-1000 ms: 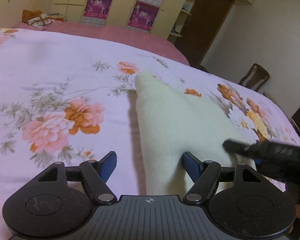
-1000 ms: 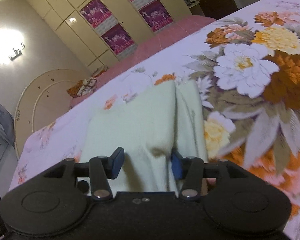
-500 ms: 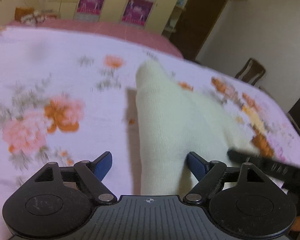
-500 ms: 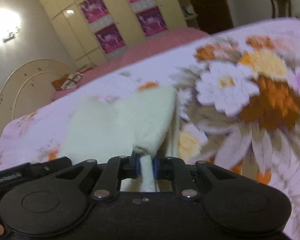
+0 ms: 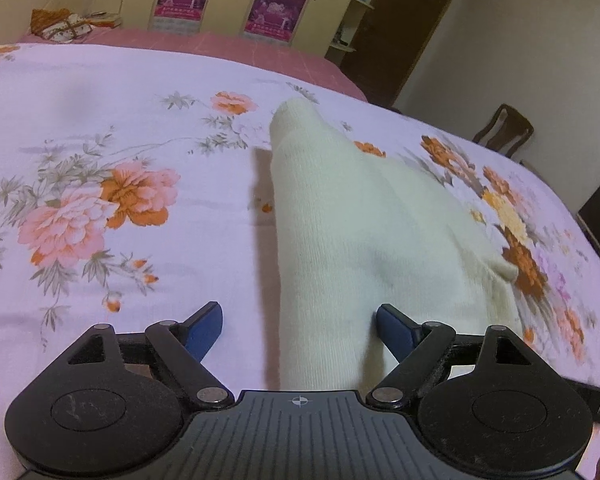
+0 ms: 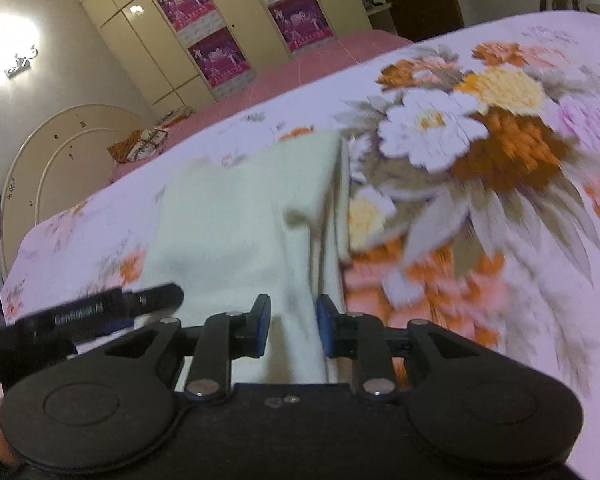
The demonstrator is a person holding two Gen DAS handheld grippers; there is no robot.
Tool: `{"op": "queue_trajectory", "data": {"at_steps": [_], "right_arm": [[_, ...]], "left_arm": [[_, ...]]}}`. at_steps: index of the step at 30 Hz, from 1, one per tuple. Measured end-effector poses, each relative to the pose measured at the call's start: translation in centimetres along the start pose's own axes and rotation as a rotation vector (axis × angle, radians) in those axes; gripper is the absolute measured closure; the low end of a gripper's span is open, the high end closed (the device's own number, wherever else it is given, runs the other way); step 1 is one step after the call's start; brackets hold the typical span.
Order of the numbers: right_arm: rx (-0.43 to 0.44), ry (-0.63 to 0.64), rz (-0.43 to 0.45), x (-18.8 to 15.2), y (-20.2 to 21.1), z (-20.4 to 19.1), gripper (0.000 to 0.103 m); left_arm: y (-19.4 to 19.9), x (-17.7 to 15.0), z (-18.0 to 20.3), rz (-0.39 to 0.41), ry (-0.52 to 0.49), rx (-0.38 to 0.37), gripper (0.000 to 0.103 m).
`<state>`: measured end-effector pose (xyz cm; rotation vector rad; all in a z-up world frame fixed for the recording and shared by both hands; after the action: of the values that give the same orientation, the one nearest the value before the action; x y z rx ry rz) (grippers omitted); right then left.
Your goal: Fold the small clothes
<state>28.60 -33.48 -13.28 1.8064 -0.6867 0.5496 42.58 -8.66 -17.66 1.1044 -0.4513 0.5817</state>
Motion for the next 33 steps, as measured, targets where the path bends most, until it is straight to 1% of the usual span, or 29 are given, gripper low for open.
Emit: {"op": "queue_trajectory", "data": {"at_steps": [2,4,6,8,10,11,12,15,19,23,28,33], "right_arm": [[-0.033,0.024,-0.021,-1.2,0.2,-0.3,0.079],[-0.044,0.045,-0.039,-2.0,0.4,-0.5,0.082],[-0.048,0.067,-0.058,-2.3,0.7,-0.6,0.083],[-0.064,0.089,-0.076,-2.5,0.8,-0.6,0.088],[-0.109,0.129,-0.078,-2.6,1.0,-0.7,0.091],[-0.141,0.148,-0.075,-2.6,1.0,-0.9,0.088],[-0.164,0.164,-0.073,-2.6,1.1,-1.0,0.088],[-0.162,0.164,-0.071,-2.3,1.4,-1.3,0.088],[-0.127,0.138,-0.005,-0.9,2.3,-1.6,0.077],[-0.121,0.139,0.041,1.2,1.9,-2.1,0.077],[-0.125,0.147,0.091,4.1,0.2,-2.6,0.077],[-0.141,0.157,0.101,6.3,-2.2,-2.6,0.077]], "left_arm": [[0.0,-0.1,0.3,-0.004,-0.026,0.012,0.019],[0.1,0.0,0.4,-0.011,-0.027,0.021,0.019],[0.1,0.1,0.5,-0.019,-0.024,0.03,0.019],[0.0,0.1,0.7,-0.025,-0.032,0.041,0.019],[0.0,0.2,0.8,-0.032,-0.035,0.048,0.019],[0.1,0.2,0.8,-0.036,-0.032,0.051,0.019],[0.2,0.3,0.8,-0.038,-0.028,0.053,0.019],[0.6,0.5,0.9,-0.036,-0.025,0.056,0.019],[1.2,1.1,1.2,-0.011,-0.033,0.055,0.019],[1.3,2.0,1.7,0.004,-0.045,0.053,0.019],[0.6,3.6,2.4,0.019,-0.056,0.068,0.019],[-0.3,5.0,3.3,0.032,-0.086,0.08,0.019]]}}
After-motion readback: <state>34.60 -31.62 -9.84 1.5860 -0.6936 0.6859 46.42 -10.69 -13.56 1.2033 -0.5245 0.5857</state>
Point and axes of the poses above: each gripper's, at about its wrist camera, not at the fingertips, and y roughly against the way its jaws point, z to its right, x to its top, the point moved 2 cm from there along -y, roughly the way its jaws point, and after that the axes turned 6 degrees about y, right-handed, at the moved point
